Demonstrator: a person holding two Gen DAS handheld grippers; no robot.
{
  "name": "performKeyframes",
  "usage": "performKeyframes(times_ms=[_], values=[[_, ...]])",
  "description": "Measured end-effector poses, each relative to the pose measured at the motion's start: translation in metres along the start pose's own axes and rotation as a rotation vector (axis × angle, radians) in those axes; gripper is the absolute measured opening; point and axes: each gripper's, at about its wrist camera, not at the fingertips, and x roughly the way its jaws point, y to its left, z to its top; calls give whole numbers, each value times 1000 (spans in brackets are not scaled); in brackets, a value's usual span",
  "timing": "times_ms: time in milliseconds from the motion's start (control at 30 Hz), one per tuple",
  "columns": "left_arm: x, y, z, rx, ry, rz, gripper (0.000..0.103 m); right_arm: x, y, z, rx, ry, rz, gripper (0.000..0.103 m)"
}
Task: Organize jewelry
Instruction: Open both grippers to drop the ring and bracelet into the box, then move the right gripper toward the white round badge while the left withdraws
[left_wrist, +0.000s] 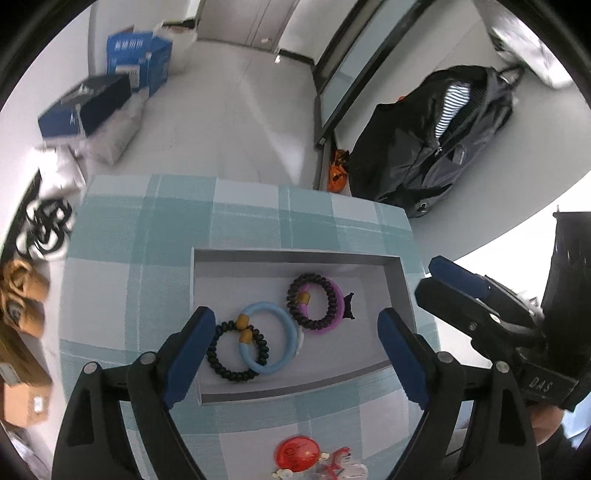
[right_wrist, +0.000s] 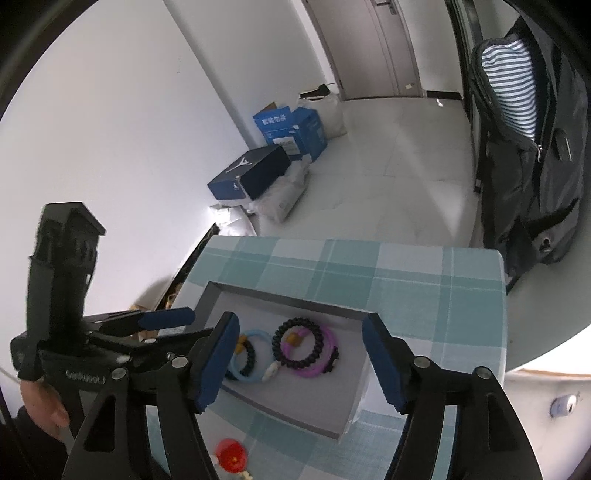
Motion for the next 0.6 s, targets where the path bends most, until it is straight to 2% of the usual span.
performKeyframes(times_ms=[133,233,500,600], values=[[-10,-10,-4,68,-51,51,87,-8,-1,-1,10,-22,-8,70],[-16,-16,-10,114,-104,106,87,-13,-3,-1,30,-35,-9,74],[-27,-21,-26,146,-170,155,87,-27,-2,-16,48,-34,-26,75],[-34,-21,-34,147,-200,168,87,-38,-2,-26,83,-40,-17,80]])
